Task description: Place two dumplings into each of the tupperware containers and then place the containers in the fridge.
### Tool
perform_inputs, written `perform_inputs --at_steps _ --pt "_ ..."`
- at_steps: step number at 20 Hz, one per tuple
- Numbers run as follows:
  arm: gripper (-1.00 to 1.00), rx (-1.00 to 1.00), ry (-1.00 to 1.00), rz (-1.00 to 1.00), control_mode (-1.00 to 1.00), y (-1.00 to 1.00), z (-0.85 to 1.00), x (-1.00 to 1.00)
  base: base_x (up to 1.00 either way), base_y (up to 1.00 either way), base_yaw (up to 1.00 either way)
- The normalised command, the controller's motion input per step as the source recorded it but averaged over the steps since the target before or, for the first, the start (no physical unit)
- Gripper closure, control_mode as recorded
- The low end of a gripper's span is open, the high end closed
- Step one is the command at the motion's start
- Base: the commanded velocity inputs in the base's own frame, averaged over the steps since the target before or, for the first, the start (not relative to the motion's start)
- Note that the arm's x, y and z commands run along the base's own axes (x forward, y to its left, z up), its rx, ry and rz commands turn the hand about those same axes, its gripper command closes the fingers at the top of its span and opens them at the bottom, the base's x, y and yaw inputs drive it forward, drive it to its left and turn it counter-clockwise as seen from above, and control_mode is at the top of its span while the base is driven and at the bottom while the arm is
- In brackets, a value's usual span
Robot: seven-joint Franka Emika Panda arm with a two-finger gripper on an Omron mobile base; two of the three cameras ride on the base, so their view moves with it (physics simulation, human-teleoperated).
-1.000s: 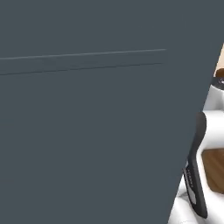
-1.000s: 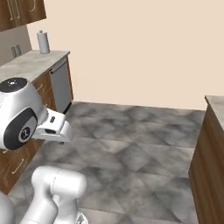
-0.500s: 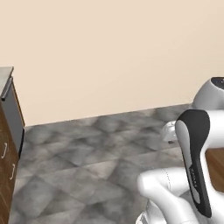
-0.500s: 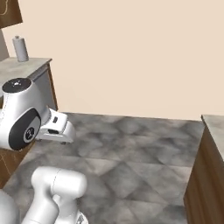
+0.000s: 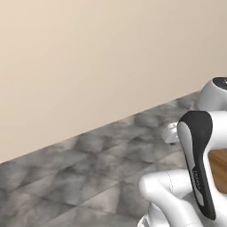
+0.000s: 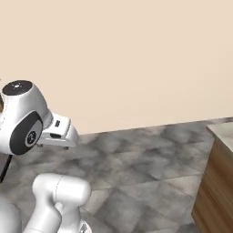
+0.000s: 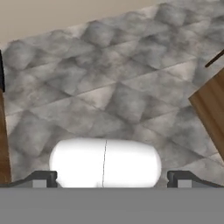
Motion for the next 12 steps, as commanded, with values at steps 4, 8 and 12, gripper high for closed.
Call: perform_inputs --at_steps 4,8,12 --pt "-1.00 0.00 0.00 0.00 1.00 0.00 0.00 0.00 1.00 0.97 -0.53" --pt "-1.00 0.00 0.00 0.00 1.00 0.00 0.00 0.00 1.00 0.93 -0.54" --pt "-1.00 0.00 0.00 0.00 1.00 0.00 0.00 0.00 1.00 0.94 -0.52"
